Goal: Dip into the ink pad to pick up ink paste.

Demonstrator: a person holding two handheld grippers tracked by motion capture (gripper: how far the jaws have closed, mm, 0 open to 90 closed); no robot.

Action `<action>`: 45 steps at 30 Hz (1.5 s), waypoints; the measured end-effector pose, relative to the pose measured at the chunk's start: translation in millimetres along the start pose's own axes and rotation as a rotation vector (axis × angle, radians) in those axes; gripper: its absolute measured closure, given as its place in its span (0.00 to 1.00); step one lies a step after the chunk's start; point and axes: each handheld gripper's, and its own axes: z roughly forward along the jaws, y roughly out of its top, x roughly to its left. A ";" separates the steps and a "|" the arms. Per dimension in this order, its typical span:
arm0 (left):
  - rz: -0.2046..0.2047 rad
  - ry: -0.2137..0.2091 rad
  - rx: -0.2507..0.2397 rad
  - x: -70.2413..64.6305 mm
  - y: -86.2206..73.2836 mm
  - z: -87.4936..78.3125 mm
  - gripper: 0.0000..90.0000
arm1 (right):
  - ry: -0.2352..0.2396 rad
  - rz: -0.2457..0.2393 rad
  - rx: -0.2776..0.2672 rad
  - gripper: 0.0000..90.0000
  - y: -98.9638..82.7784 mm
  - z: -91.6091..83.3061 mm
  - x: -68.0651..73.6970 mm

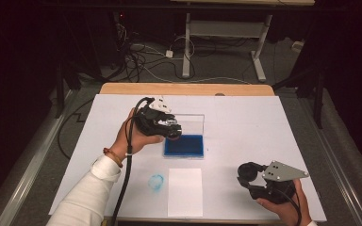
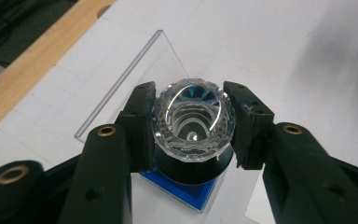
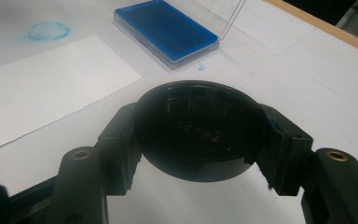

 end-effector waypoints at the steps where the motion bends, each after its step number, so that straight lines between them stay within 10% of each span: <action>1: 0.003 0.004 0.011 0.3 0.8 2.6 0.61 | 0.000 -0.002 0.000 0.43 -0.2 0.3 -0.3; 28: -0.026 -0.025 0.172 2.2 -18.7 73.2 0.61 | 0.000 -0.017 0.043 0.43 -5.6 3.2 3.7; 45: -0.073 -0.042 0.128 8.1 -36.1 75.3 0.61 | 0.001 -0.026 0.061 0.43 -6.4 5.4 5.3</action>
